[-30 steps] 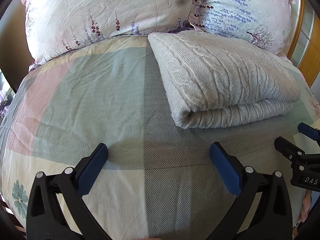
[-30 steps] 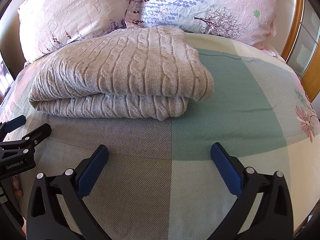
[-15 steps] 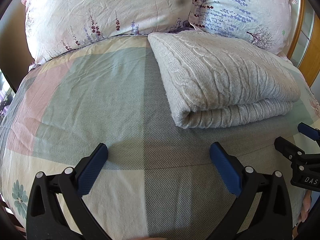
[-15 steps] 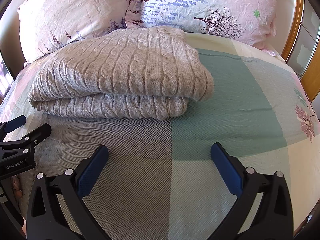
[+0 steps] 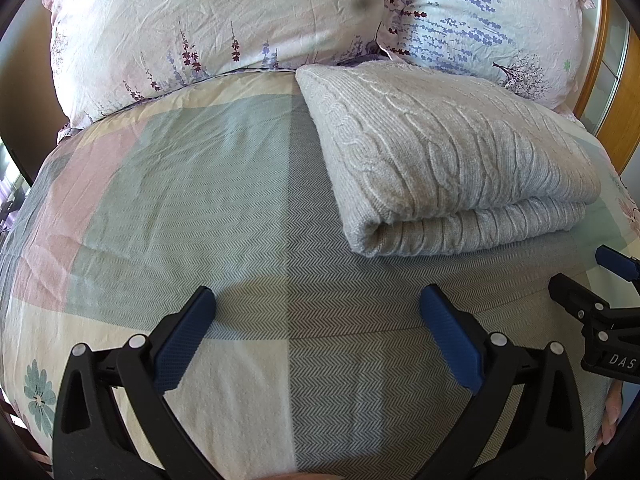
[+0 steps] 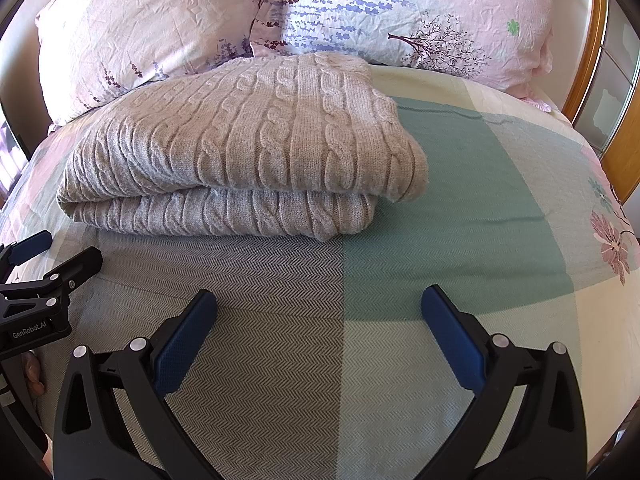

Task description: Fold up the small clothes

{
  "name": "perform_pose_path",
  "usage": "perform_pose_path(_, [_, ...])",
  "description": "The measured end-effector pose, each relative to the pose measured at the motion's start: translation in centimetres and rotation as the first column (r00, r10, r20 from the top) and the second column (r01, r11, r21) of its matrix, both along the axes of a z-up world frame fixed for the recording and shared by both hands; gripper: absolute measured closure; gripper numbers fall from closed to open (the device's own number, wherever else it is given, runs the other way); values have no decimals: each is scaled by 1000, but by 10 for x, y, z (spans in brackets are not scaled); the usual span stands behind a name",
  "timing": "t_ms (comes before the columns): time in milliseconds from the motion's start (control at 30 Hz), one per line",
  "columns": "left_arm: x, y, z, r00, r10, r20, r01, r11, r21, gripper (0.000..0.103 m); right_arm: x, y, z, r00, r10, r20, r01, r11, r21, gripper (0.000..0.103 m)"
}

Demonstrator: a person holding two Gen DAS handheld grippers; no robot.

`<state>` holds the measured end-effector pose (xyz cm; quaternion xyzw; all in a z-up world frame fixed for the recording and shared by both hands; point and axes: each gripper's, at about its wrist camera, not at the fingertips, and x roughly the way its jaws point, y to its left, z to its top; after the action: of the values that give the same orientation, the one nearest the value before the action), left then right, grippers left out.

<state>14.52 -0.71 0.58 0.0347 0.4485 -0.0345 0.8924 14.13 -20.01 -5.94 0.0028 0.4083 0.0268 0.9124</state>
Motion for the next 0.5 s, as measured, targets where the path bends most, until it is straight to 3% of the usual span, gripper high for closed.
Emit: perform_pose_path(500, [0, 0, 0, 1000, 0, 0, 0, 1000, 0, 2, 0, 0, 0, 1000, -1, 0, 1, 1000, 0, 1])
